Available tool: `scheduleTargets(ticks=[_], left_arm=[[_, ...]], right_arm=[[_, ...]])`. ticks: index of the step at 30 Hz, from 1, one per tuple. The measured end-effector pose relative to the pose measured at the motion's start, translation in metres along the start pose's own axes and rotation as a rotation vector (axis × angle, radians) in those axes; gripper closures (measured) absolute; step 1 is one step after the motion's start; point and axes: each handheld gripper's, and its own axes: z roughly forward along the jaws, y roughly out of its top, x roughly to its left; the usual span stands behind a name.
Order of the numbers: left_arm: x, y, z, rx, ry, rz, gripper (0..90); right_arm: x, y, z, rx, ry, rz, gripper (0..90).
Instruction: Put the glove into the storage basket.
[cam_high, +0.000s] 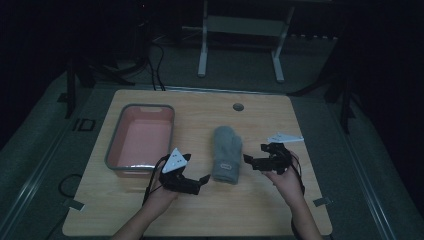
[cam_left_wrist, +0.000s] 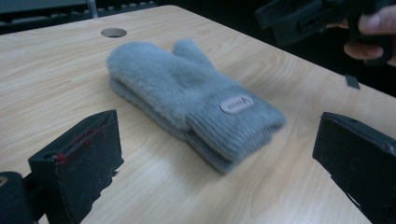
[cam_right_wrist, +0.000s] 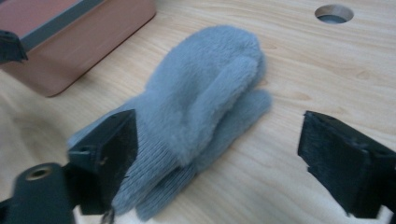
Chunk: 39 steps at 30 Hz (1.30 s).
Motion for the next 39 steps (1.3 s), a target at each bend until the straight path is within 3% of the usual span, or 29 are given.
scheduleTargets(ticks=[2, 4, 5, 7, 10, 12, 14, 15, 17, 20, 22, 25, 27, 31, 34, 39], left_arm=[[0.004, 0.008, 0.007, 0.015, 0.011, -0.006, 1.7], [0.006, 0.014, 0.014, 0.041, 0.012, -0.005, 1.7], [0.007, 0.017, 0.018, 0.055, 0.017, -0.010, 1.7], [0.009, 0.022, 0.027, 0.072, 0.013, -0.017, 1.7], [0.011, 0.030, 0.043, 0.111, 0.025, -0.030, 1.7], [0.015, 0.033, 0.054, 0.131, 0.002, -0.059, 1.7], [0.018, 0.035, 0.064, 0.148, -0.001, -0.082, 2.2], [0.019, 0.036, 0.068, 0.157, 0.009, -0.081, 6.8], [0.022, 0.037, 0.079, 0.190, 0.015, -0.106, 10.0], [0.028, 0.033, 0.094, 0.261, 0.017, -0.160, 15.0], [0.031, 0.028, 0.101, 0.305, 0.015, -0.183, 16.5], [0.035, 0.021, 0.110, 0.345, -0.003, -0.259, 20.2], [0.037, 0.018, 0.115, 0.374, -0.019, -0.269, 20.3], [0.041, 0.013, 0.121, 0.382, -0.041, -0.295, 20.2], [0.043, 0.011, 0.127, 0.384, -0.071, -0.310, 23.1], [0.045, 0.009, 0.131, 0.358, -0.157, -0.316, 46.1]], right_arm=[[0.000, 0.003, 0.005, 0.013, 0.001, -0.013, 14.9], [0.000, 0.005, 0.009, 0.029, -0.011, -0.034, 24.0], [0.000, 0.006, 0.013, 0.038, -0.014, -0.043, 24.4], [-0.001, 0.008, 0.019, 0.063, -0.031, -0.064, 37.0], [-0.002, 0.011, 0.029, 0.075, -0.023, -0.052, 46.7], [-0.003, 0.011, 0.036, 0.082, -0.024, -0.028, 49.7], [-0.004, 0.011, 0.044, 0.104, -0.009, -0.014, 50.6], [-0.005, 0.010, 0.047, 0.114, -0.023, -0.003, 50.7], [-0.007, 0.008, 0.053, 0.117, 0.017, 0.031, 49.4], [-0.006, 0.003, 0.061, 0.144, 0.031, 0.038, 45.2], [-0.005, -0.002, 0.068, 0.184, 0.014, 0.038, 45.1], [-0.008, -0.008, 0.074, 0.204, 0.027, 0.063, 44.7], [-0.010, -0.010, 0.076, 0.218, 0.036, 0.072, 43.7], [-0.012, -0.013, 0.084, 0.251, 0.062, 0.100, 45.8], [-0.010, -0.014, 0.086, 0.253, 0.079, 0.095, 55.4], [-0.005, -0.016, 0.087, 0.239, 0.083, 0.072, 72.7]])
